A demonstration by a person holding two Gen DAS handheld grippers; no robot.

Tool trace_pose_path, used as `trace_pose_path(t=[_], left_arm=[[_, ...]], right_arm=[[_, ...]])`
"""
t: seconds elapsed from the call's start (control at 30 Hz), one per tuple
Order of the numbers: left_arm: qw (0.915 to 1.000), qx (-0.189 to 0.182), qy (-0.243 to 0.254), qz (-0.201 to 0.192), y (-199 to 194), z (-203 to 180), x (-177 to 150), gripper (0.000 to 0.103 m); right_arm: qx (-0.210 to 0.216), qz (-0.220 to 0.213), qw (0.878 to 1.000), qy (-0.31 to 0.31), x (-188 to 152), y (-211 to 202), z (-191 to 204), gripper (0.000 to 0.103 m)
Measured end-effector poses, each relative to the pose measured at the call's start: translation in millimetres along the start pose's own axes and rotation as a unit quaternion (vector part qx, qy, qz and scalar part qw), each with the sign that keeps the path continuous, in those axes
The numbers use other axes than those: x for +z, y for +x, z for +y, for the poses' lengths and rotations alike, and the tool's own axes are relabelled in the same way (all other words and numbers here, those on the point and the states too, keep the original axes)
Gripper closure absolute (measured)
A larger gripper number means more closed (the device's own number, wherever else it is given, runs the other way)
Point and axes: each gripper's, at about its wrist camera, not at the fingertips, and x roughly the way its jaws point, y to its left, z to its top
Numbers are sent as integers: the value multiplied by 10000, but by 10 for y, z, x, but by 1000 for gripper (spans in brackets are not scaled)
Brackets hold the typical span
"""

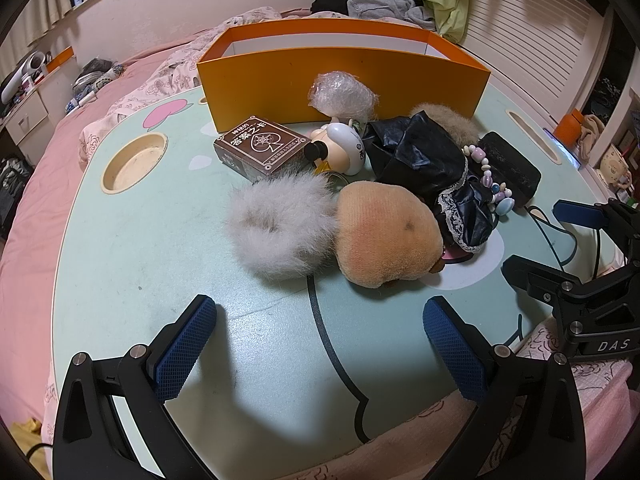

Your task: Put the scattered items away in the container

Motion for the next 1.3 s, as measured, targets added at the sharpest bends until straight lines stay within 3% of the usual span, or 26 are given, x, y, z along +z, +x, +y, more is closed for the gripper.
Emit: trace_pose_path(t=[0.6, 0.8, 0.9, 0.97, 1.07, 1.3], left_arm=[[10000, 53, -63, 7, -26, 17, 8, 0], [9968, -97, -511, -607, -249, 230, 28, 1], [9954, -109, -447, -837, -311, 230, 63, 9], [9954, -42, -383, -877, -299, 249, 107, 20], [9944, 84, -549, -902, -247, 321, 192, 32], [9959, 157, -402, -791, -55, 329, 281, 33]], right_arm=[[0, -2, 10000, 3, -3, 0, 4, 0], [-1, -4, 10000, 3, -4, -1, 3, 0], [-1, -2, 10000, 3, -3, -4, 3, 0], [-1, -2, 10000, 2, -6, -1, 3, 0], [-1, -3, 10000, 3, -7, -2, 4, 0], [-3, -4, 10000, 4, -7, -6, 5, 0]])
